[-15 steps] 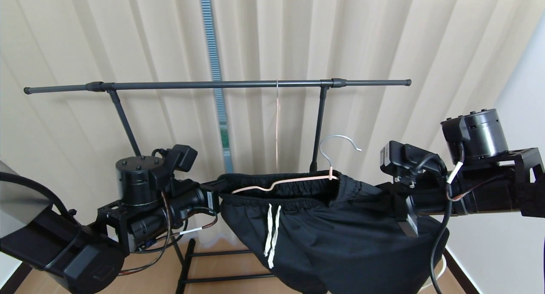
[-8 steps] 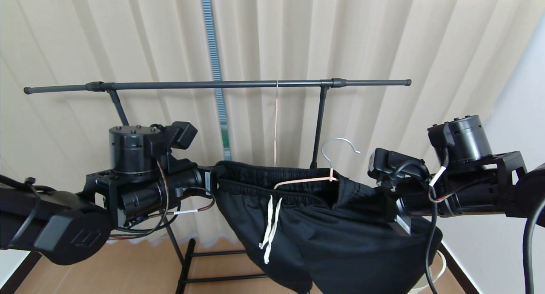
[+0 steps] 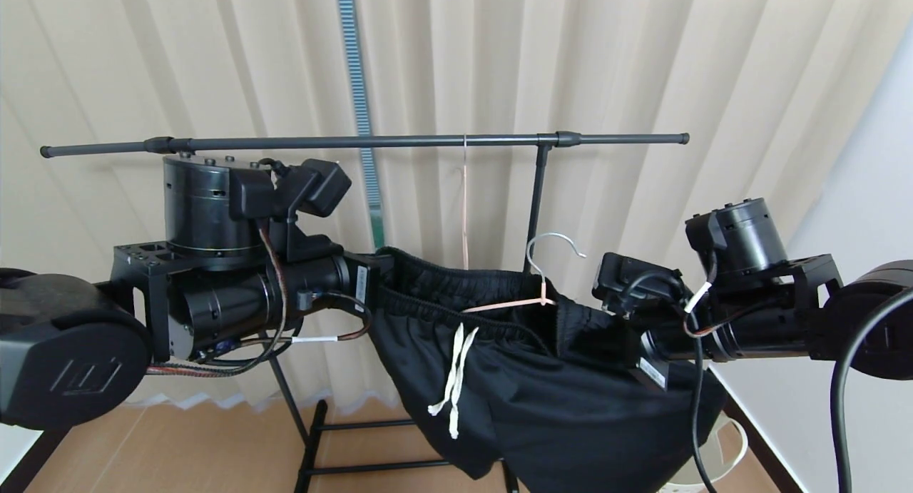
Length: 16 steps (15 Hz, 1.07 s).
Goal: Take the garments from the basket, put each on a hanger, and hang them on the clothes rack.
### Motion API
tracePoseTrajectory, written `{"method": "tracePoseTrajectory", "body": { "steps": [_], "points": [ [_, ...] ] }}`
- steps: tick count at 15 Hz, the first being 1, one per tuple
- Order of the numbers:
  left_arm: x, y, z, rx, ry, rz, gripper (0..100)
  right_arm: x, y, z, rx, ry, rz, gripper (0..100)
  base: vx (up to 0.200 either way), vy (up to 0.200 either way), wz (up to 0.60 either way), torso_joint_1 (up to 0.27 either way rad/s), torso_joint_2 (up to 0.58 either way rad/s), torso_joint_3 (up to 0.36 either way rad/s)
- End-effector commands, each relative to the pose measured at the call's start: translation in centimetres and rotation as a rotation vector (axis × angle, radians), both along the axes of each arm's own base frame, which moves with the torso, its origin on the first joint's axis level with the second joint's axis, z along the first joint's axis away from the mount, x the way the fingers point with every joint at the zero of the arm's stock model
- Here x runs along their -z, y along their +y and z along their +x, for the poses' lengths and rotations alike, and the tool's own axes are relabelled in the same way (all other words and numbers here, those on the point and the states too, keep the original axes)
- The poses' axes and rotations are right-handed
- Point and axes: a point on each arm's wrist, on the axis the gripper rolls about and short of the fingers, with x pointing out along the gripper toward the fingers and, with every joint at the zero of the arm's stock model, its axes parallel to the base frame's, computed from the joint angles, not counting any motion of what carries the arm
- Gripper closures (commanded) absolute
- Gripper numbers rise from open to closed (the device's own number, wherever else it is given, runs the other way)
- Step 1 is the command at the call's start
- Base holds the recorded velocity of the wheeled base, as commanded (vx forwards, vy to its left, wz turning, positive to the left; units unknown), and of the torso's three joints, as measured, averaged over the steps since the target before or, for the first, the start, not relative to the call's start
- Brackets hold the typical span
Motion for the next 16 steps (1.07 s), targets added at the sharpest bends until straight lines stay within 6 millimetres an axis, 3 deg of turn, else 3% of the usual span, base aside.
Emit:
{"method": "tracePoseTrajectory", "body": {
  "steps": [1, 6, 11, 16],
  "points": [
    [-0.1, -1.2, -1.0, 0.032, 0.007, 0.018, 100, -0.4, 0.7, 0.3, 0.036, 0.027, 0.052, 100, 0.000, 0.000, 0.00, 0.000, 0.00, 0.000],
    [0.5, -2.5, -2.2, 0.066, 0.037, 0.074, 100, -1.3, 2.4, 0.5, 0.088, 0.021, 0.190, 100, 0.000, 0.000, 0.00, 0.000, 0.00, 0.000],
    [0.9, -3.8, -3.6, 0.117, 0.064, 0.067, 100, -1.5, 3.3, 0.1, 0.096, 0.011, 0.219, 100, 0.000, 0.000, 0.00, 0.000, 0.00, 0.000],
    [1.5, -4.6, -4.4, 0.146, 0.096, 0.056, 100, -0.6, 4.6, 0.5, 0.108, -0.029, 0.282, 100, 0.000, 0.000, 0.00, 0.000, 0.00, 0.000]
  ]
}}
